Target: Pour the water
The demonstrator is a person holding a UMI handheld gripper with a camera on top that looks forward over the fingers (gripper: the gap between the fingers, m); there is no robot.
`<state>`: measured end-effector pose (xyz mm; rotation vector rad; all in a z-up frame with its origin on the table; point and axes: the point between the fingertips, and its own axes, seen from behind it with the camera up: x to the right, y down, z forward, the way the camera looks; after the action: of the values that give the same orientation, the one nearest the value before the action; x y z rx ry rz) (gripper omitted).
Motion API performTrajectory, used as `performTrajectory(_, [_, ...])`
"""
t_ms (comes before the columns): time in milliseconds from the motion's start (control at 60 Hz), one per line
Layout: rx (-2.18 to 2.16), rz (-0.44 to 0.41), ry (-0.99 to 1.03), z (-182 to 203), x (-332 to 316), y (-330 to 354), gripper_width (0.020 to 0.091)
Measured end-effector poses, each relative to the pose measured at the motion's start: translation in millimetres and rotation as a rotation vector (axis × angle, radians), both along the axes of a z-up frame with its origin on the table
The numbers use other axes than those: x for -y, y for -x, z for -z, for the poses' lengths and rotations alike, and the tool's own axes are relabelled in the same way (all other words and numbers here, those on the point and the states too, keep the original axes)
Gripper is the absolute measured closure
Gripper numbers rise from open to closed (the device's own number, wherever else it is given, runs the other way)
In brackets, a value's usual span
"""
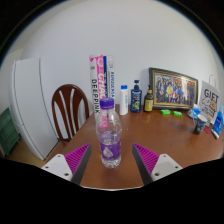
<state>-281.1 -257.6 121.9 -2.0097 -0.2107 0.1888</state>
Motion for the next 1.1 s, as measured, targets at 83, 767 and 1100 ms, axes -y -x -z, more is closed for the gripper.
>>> performTrajectory(83, [0.018, 0.018, -0.038, 13, -25, 12, 0.0274])
performTrajectory(767, [-0.079, 0.051, -0.096, 12, -74, 17, 0.0786])
performTrajectory(1100, [-0.71, 0.085, -0.103, -144, -131, -57, 0.0788])
